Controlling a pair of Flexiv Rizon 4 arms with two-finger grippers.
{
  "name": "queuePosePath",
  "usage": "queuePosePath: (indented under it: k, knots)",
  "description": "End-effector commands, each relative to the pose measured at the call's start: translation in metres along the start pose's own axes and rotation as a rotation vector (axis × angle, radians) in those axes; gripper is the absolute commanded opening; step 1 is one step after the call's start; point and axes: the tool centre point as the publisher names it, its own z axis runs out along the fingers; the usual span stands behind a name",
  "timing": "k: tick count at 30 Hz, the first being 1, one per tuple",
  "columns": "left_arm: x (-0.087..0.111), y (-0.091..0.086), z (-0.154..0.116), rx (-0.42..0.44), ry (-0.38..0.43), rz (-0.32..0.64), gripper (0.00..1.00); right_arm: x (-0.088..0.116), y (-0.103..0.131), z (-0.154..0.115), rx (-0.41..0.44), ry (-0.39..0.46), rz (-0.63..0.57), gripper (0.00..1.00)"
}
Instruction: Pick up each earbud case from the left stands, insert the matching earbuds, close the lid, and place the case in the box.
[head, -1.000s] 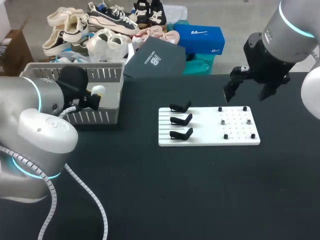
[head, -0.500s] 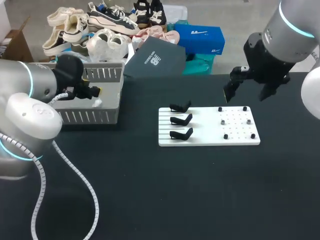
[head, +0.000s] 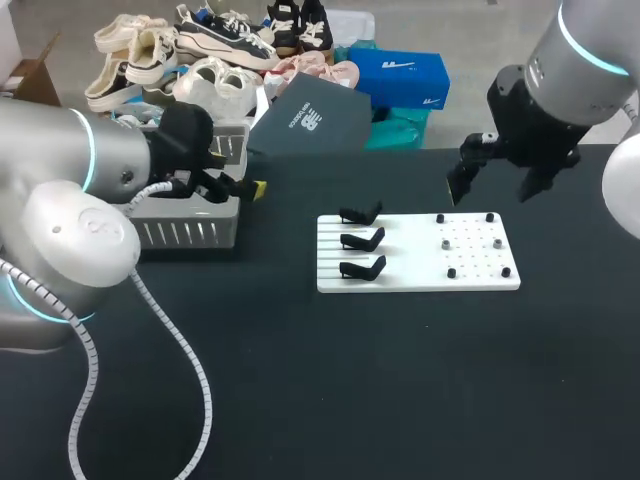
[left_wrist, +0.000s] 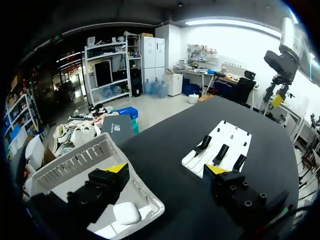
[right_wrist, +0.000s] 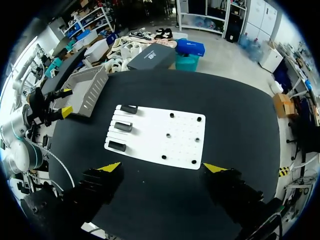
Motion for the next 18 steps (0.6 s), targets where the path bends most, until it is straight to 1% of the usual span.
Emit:
queuePosePath:
  k: [1,5,7,14,15,18]
  knots:
    - [0.005,-0.021,-0.016,0.080,-0.065,-0.002,1.00,0.003,0.000,-0.001,0.001,-0.007,0.001,1.00]
    - [0.004,-0.044,-0.018,0.135,-0.071,0.013,1.00,0.003,0.000,-0.001,0.001,-0.007,0.001,1.00]
    - [0.002,-0.053,-0.018,0.156,-0.068,0.025,1.00,0.003,0.000,-0.001,0.001,-0.007,0.001,1.00]
    - [-0.004,-0.081,-0.019,0.173,-0.064,0.049,1.00,0.003,0.000,-0.001,0.001,-0.007,0.001,1.00]
    - [-0.006,-0.087,-0.019,0.180,-0.062,0.062,1.00,0.003,0.000,-0.001,0.001,-0.007,0.001,1.00]
    - [-0.006,-0.087,-0.019,0.180,-0.062,0.062,1.00,0.003,0.000,-0.001,0.001,-0.007,0.001,1.00]
